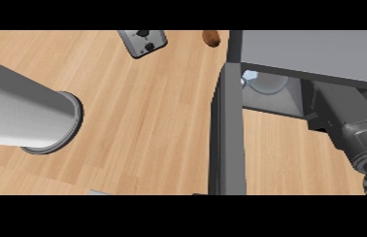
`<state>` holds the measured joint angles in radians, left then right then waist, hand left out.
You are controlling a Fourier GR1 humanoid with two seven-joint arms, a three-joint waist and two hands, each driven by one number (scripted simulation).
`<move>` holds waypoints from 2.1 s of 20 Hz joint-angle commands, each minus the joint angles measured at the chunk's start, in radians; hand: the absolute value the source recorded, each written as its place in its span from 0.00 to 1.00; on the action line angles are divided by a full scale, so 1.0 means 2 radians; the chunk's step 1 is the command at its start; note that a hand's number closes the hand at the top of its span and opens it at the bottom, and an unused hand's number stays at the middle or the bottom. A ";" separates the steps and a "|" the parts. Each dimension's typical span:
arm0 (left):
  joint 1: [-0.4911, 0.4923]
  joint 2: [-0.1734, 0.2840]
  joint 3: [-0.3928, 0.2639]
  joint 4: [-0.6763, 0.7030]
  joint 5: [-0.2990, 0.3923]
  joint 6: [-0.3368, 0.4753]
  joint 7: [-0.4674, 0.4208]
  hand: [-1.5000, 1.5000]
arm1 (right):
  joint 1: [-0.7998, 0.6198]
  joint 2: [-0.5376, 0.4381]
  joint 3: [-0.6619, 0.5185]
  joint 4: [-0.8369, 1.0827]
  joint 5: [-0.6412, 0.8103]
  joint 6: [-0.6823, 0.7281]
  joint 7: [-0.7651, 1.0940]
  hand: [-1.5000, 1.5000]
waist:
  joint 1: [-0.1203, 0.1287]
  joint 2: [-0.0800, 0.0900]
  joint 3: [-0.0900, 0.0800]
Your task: Pick up the milk, place it into the microwave and close the microwave
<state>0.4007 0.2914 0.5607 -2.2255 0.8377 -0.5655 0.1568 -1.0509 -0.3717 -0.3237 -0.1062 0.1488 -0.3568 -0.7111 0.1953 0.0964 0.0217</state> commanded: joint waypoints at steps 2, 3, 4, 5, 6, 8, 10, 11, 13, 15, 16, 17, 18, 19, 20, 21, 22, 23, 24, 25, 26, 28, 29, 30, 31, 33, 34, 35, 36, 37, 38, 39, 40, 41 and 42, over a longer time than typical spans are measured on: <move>-0.010 0.004 0.001 0.004 -0.006 0.001 0.000 0.00 | -0.034 0.015 0.016 0.009 0.013 0.057 0.021 0.00 | 0.018 -0.001 -0.007; -0.011 0.004 -0.005 0.009 -0.010 -0.002 0.002 0.00 | -0.040 0.018 0.032 0.013 0.030 0.041 0.031 0.00 | 0.017 -0.002 -0.009; -0.016 0.003 -0.009 0.010 -0.012 0.002 0.003 0.00 | -0.035 0.021 0.042 0.017 0.039 0.039 0.031 0.00 | 0.016 0.001 -0.009; -0.017 0.006 -0.011 0.011 -0.018 -0.006 0.002 0.00 | -0.047 0.019 0.046 0.018 0.043 0.039 0.046 0.00 | 0.018 -0.002 -0.009; -0.017 0.007 -0.013 0.010 -0.016 -0.005 0.004 0.00 | -0.052 0.028 0.052 0.020 0.049 0.028 0.054 0.00 | 0.018 -0.005 -0.010; -0.020 0.005 -0.016 0.015 -0.018 -0.007 0.003 0.00 | -0.058 0.028 0.050 0.019 0.046 0.013 0.064 0.00 | 0.022 -0.004 -0.010; -0.028 0.010 -0.016 0.019 -0.019 0.000 0.008 0.00 | -0.070 0.049 0.047 0.016 0.042 -0.004 0.075 0.00 | 0.019 -0.006 -0.009; -0.028 0.007 -0.023 0.017 -0.018 0.000 0.009 0.00 | -0.070 0.055 0.045 0.016 0.040 -0.014 0.075 0.00 | 0.019 -0.006 -0.009; -0.030 0.006 -0.026 0.024 -0.023 0.003 0.012 0.00 | -0.067 0.074 0.045 0.016 0.039 -0.031 0.075 0.00 | 0.013 -0.009 -0.009; -0.029 0.004 -0.033 0.024 -0.023 0.001 0.014 0.00 | -0.077 0.064 0.046 0.013 0.039 -0.024 0.078 0.00 | 0.011 -0.010 -0.009; -0.029 0.005 -0.029 0.031 -0.025 -0.005 0.010 0.00 | -0.079 0.073 0.047 0.012 0.039 -0.023 0.076 0.00 | 0.012 -0.012 -0.010; -0.032 0.003 -0.035 0.030 -0.032 -0.005 0.011 0.00 | -0.078 0.076 0.045 0.008 0.035 -0.024 0.067 0.00 | 0.011 -0.010 -0.009; -0.030 0.007 -0.033 0.030 -0.033 -0.009 0.012 0.00 | -0.092 0.070 0.044 0.007 0.035 -0.019 0.077 0.00 | 0.015 -0.012 -0.010; -0.040 0.009 -0.033 0.033 -0.033 -0.005 0.011 0.00 | -0.079 0.089 0.046 0.007 0.036 -0.028 0.063 0.00 | 0.010 -0.010 -0.009; -0.027 0.000 -0.043 0.031 -0.035 -0.011 0.014 0.00 | -0.086 0.074 0.043 0.005 0.033 -0.019 0.066 0.00 | 0.010 -0.013 -0.009; -0.029 -0.001 -0.046 0.027 -0.033 -0.006 0.017 0.00 | -0.086 0.074 0.038 0.003 0.028 -0.026 0.065 0.00 | 0.006 -0.013 -0.009; -0.038 0.000 -0.046 0.042 -0.040 -0.006 0.014 0.00 | -0.089 0.081 0.036 0.002 0.026 -0.036 0.066 0.00 | -0.004 -0.015 -0.010; -0.026 -0.003 -0.048 0.032 -0.037 -0.007 0.018 0.00 | -0.082 0.073 0.032 0.002 0.022 -0.035 0.059 0.00 | -0.001 -0.016 -0.009; -0.026 -0.004 -0.046 0.030 -0.042 -0.010 0.015 0.00 | -0.090 0.073 0.030 0.001 0.020 -0.039 0.064 0.00 | -0.006 -0.020 -0.009; -0.028 -0.004 -0.047 0.044 -0.036 -0.016 0.011 0.00 | -0.090 0.069 0.021 -0.001 0.011 -0.042 0.064 0.00 | -0.007 -0.019 -0.010; -0.027 -0.017 -0.060 0.034 -0.053 -0.007 0.015 0.00 | -0.085 0.087 0.025 0.001 0.016 -0.063 0.058 0.00 | -0.014 -0.020 -0.009; -0.020 -0.009 -0.056 0.036 -0.039 -0.020 0.016 0.00 | -0.086 0.066 0.020 0.001 0.012 -0.061 0.060 0.00 | -0.014 -0.022 -0.009; -0.015 -0.014 -0.058 0.045 -0.046 -0.021 0.015 0.00 | -0.080 0.065 0.023 0.004 0.015 -0.059 0.054 0.00 | -0.021 -0.023 -0.010; -0.024 -0.019 -0.060 0.037 -0.060 -0.013 0.013 0.00 | -0.080 0.065 0.025 0.007 0.018 -0.050 0.054 0.00 | -0.027 -0.022 -0.009; -0.019 -0.025 -0.068 0.049 -0.064 -0.024 0.010 0.00 | -0.075 0.062 0.040 0.014 0.033 -0.042 0.052 0.00 | -0.028 -0.022 -0.010; -0.010 -0.034 -0.072 0.035 -0.071 -0.022 0.011 0.00 | -0.071 0.050 0.036 0.015 0.030 -0.025 0.048 0.00 | -0.026 -0.022 -0.009; -0.008 -0.040 -0.075 0.044 -0.079 -0.030 0.004 0.00 | -0.066 0.049 0.035 0.016 0.028 -0.015 0.047 0.00 | -0.034 -0.025 -0.010; -0.015 -0.042 -0.081 0.030 -0.083 -0.022 0.008 0.00 | -0.063 0.057 0.033 0.015 0.025 -0.007 0.042 0.00 | -0.040 -0.026 -0.009; -0.006 -0.052 -0.084 0.038 -0.092 -0.041 -0.006 0.00 | -0.050 0.050 0.030 0.017 0.022 0.000 0.037 0.00 | -0.044 -0.029 -0.010; -0.012 -0.055 -0.095 0.047 -0.091 -0.048 -0.007 0.00 | -0.053 0.050 0.032 0.017 0.024 -0.002 0.040 0.00 | -0.045 -0.027 -0.010; -0.006 -0.060 -0.095 0.041 -0.094 -0.050 -0.010 0.00 | -0.051 0.041 0.028 0.015 0.019 0.031 0.037 0.00 | -0.050 -0.030 -0.010; -0.014 -0.069 -0.113 0.039 -0.106 -0.049 -0.008 0.00 | -0.038 0.058 0.029 0.017 0.019 0.034 0.027 0.00 | -0.056 -0.030 -0.010; -0.002 -0.072 -0.116 0.048 -0.107 -0.069 -0.016 0.00 | -0.031 0.045 0.024 0.013 0.014 0.052 0.020 0.00 | -0.058 -0.032 -0.010; -0.004 -0.081 -0.134 0.041 -0.118 -0.067 -0.012 0.00 | -0.034 0.059 0.015 0.008 0.003 0.077 0.014 0.00 | -0.059 -0.032 -0.009; 0.001 -0.078 -0.130 0.045 -0.116 -0.076 -0.014 0.00 | -0.026 0.062 0.015 0.008 0.002 0.095 0.009 0.00 | -0.065 -0.035 -0.010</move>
<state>0.3874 0.1629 0.3421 -2.1406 0.6356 -0.6765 0.1411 -1.1171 -0.2399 -0.2813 -0.0702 0.1697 -0.2859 -0.6555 0.0966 0.0549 0.0141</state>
